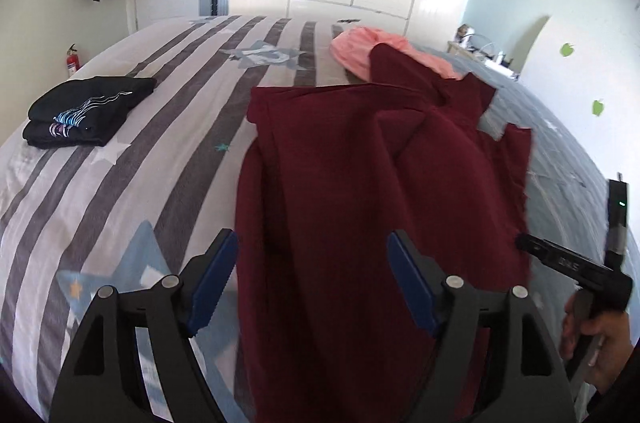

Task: Fold clothes

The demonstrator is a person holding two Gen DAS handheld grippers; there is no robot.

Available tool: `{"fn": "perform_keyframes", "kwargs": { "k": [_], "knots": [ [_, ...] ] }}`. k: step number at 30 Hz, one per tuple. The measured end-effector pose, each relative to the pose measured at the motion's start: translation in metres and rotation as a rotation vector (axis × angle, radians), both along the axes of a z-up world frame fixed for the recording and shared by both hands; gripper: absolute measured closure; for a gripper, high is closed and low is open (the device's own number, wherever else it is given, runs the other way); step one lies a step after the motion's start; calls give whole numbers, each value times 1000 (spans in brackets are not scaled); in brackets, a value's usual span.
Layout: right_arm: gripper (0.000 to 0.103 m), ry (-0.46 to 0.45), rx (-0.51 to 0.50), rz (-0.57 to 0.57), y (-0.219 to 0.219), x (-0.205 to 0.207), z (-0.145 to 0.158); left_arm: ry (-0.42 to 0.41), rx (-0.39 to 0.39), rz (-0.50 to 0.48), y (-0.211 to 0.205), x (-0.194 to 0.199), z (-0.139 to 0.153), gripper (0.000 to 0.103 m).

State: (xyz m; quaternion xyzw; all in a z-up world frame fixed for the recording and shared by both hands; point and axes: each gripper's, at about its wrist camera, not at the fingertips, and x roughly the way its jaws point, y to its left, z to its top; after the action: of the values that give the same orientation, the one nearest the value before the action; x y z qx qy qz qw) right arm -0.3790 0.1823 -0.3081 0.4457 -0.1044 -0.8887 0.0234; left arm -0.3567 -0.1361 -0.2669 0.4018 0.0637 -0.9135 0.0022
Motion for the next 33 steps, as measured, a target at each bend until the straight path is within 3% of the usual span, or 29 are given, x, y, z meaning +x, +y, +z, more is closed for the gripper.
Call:
{"fn": "perform_keyframes", "kwargs": {
  "k": [3,5,7,8,10,15,21,24,26,27,29,30,31,32,33],
  "knots": [
    [33,-14,19,27,-1,-23,-10,-103,-1,-13,-6,-37,-32,35],
    [40,-24,32,44,-1,-38,-16,-145,-13,-43,-4,-46,-49,72],
    [82,-1,25,73,-2,-40,-14,-136,-33,-53,-1,-43,-56,88],
    [94,10,19,87,-2,-40,-13,-118,-14,-57,-3,-38,-54,96],
    [95,38,-2,98,3,-32,-6,-81,28,-44,-14,-23,-43,97],
    [96,139,-60,75,35,15,36,54,60,-21,-53,51,14,98],
    [96,199,-103,84,79,110,100,101,98,-51,-84,177,71,98],
    [96,148,-102,97,89,153,111,-8,82,-75,-78,220,62,98],
    [95,49,-38,141,79,172,98,-115,55,-111,-74,230,45,94],
    [94,-3,-5,155,74,179,88,-127,38,-107,-75,234,42,93],
    [88,-88,48,154,74,191,67,-123,2,-83,-76,242,40,82],
    [86,-76,44,130,82,196,65,-83,-1,-60,-78,243,48,78],
    [85,-64,41,106,90,201,64,-31,1,-34,-81,245,59,67],
    [81,-17,54,68,98,203,73,27,-2,-7,-84,242,71,49],
    [73,20,43,42,104,203,81,78,-1,13,-86,238,81,38]
  ]
}}
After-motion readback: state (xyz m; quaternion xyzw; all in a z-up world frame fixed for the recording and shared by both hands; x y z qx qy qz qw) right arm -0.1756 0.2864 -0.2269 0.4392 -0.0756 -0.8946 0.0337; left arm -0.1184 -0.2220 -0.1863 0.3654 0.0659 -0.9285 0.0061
